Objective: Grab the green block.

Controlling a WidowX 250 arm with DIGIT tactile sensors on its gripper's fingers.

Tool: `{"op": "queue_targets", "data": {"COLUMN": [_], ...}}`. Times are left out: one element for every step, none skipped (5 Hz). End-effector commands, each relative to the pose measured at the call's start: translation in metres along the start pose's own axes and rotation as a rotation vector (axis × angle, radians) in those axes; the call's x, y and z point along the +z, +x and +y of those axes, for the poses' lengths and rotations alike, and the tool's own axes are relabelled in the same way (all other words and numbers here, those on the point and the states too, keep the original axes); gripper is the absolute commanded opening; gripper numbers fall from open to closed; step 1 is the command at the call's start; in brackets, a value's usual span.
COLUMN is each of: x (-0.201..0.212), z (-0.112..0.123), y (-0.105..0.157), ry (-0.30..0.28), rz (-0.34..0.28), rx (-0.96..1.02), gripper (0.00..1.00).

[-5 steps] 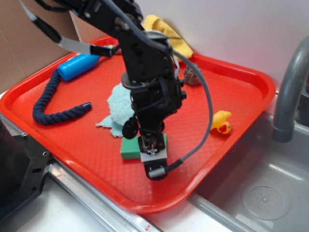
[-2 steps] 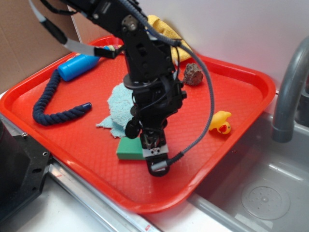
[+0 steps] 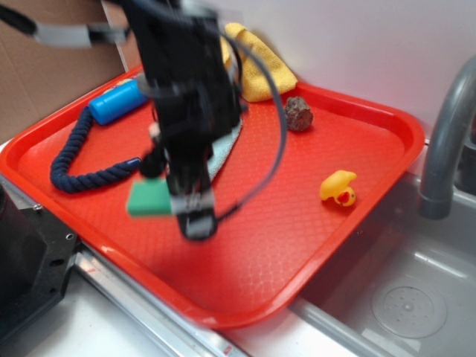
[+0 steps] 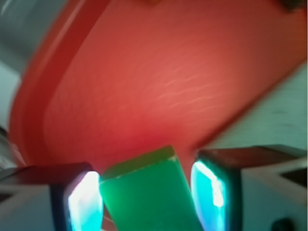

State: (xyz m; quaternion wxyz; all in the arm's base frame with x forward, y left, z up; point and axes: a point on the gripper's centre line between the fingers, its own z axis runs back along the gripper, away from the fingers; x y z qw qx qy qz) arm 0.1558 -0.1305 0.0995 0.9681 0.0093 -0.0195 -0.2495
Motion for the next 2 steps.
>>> {"op": "queue_targets", "data": {"x": [0.110, 0.137], "z": [0.022, 0.043], "y": [-0.002, -0.021], "ry": [-0.033, 0.017], "rz": [-0.007, 0.030], "rx": [0.488, 0.723], "gripper": [0.00, 0.00]}}
